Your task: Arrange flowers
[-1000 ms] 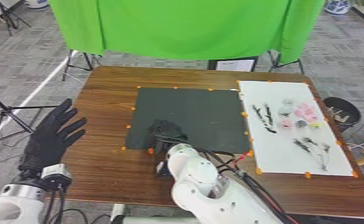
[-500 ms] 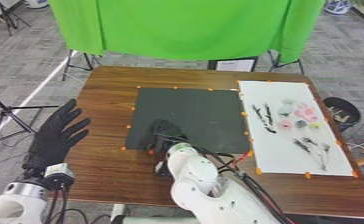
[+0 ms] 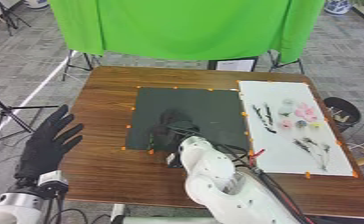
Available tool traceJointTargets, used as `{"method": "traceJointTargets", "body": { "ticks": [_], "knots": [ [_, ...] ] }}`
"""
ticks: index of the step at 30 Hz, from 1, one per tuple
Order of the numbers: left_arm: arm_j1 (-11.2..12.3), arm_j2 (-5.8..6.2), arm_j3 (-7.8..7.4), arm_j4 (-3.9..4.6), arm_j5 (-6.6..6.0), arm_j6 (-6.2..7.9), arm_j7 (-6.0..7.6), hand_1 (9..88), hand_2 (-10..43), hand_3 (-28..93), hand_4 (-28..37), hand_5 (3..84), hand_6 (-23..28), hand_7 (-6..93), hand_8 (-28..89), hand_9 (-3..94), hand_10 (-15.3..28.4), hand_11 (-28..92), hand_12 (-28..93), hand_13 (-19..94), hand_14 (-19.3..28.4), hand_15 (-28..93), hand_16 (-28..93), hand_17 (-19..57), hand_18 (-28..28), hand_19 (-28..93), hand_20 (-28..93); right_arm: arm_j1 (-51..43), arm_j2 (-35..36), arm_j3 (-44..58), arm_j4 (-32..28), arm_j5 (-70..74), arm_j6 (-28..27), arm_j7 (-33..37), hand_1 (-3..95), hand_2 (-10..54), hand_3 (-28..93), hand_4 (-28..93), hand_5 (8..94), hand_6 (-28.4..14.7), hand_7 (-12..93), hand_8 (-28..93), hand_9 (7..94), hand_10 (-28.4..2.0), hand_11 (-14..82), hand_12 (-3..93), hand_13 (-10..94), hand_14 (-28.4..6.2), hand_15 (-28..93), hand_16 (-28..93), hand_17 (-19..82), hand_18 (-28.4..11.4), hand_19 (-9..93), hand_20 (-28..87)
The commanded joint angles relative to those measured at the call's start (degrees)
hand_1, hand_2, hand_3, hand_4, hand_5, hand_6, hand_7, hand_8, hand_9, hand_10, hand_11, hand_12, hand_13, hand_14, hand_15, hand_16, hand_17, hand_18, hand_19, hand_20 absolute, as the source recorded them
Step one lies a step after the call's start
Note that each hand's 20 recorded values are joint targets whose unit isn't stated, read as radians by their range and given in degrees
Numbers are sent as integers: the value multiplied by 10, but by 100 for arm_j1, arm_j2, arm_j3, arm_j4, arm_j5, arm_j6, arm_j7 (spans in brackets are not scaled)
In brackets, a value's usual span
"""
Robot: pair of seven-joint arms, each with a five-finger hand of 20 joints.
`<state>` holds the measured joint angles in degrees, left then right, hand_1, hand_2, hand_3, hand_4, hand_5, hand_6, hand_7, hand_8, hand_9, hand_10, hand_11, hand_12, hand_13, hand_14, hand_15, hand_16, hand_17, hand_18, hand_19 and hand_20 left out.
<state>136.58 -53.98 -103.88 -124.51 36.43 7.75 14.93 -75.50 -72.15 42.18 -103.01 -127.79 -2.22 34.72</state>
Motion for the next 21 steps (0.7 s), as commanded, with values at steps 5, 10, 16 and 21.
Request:
{"method": "traceJointTargets", "body": {
  "ticks": [5, 10, 16, 21],
  "knots": [
    [236, -147, -157, -85, 46, 73, 14, 255, -48, 689, -244, 231, 25, 181, -95, 180, 100, 148, 197, 175, 150, 271, 22, -123, 231, 375, 98, -1350, 2679, 2596, -1574, 283, 435, 494, 195, -57, 823, -228, 484, -79, 487, -171, 596, -149, 554, 428, 610, -117, 775, 304, 272, -218, 809, 449],
    [266, -146, -164, -84, 46, 46, 43, 255, -48, 689, -243, 230, 25, 182, -96, 179, 100, 149, 197, 174, 150, 272, 22, -123, 230, 375, 98, -3016, 3280, 4486, -2008, 191, 128, 814, 215, -95, 791, -282, 450, -94, 407, -137, 562, -152, 496, 342, 574, -118, 767, 265, 289, -213, 784, 414],
    [313, -182, -172, -98, 84, 49, 55, 254, -48, 691, -243, 230, 24, 181, -96, 179, 100, 149, 198, 174, 149, 270, 22, -123, 230, 375, 98, -4413, 3267, 6102, -2332, 400, -802, 1217, 204, -95, 699, -283, 478, -95, 378, -129, 560, -153, 498, 350, 565, -123, 760, 267, 273, -218, 771, 425],
    [361, -218, -196, -115, 96, 67, 50, 255, -47, 690, -244, 230, 25, 181, -95, 178, 100, 150, 198, 174, 149, 269, 22, -123, 230, 375, 98, -4614, 3025, 6782, -2479, 1406, -2099, 1727, 197, -95, 699, -283, 484, -100, 351, -116, 547, -157, 491, 359, 547, -128, 751, 269, 262, -221, 765, 435]
  ]
}}
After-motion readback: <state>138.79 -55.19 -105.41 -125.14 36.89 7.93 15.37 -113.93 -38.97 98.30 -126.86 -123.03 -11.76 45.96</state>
